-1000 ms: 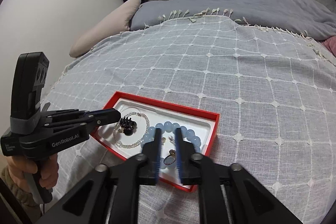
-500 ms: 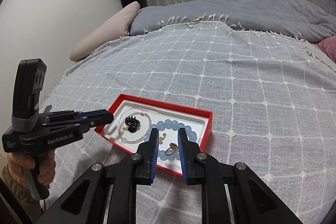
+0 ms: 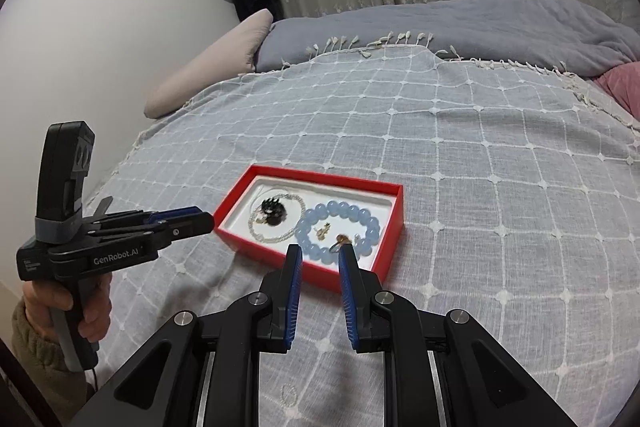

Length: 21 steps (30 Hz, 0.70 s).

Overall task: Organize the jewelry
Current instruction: 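Move the left tool to the silver beaded hoop while the right moves to the pearl ring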

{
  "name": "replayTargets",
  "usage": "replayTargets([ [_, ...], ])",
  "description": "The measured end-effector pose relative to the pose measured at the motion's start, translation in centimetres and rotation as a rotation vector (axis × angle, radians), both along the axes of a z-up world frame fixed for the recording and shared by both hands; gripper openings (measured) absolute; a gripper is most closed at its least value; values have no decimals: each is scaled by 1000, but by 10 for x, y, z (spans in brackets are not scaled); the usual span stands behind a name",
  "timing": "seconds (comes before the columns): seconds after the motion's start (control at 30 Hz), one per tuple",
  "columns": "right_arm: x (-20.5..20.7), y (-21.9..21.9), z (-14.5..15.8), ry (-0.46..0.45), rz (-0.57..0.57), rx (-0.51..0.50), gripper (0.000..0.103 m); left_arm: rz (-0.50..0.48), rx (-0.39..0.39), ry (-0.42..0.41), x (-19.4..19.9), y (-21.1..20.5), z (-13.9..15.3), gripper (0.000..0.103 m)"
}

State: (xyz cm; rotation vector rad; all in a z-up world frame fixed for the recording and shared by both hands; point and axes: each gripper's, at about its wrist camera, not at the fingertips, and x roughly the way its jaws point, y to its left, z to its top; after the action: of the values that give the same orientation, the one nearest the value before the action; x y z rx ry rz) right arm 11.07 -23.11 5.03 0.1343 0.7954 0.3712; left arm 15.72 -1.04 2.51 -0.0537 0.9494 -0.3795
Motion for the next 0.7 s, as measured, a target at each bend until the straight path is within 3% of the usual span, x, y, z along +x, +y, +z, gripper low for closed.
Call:
replayTargets([
  [0.3,-53,13,-7,-22,67,-84,19,-60,58,48,-53,-5,-23,35],
  [0.47,-74,20,-15,-34,112,-137,19,-98,68,81,-64,-10,-35,35],
  [0.7,-68,31,-46,56,171,-225,22,-116,66,128,-63,-14,-49,35],
])
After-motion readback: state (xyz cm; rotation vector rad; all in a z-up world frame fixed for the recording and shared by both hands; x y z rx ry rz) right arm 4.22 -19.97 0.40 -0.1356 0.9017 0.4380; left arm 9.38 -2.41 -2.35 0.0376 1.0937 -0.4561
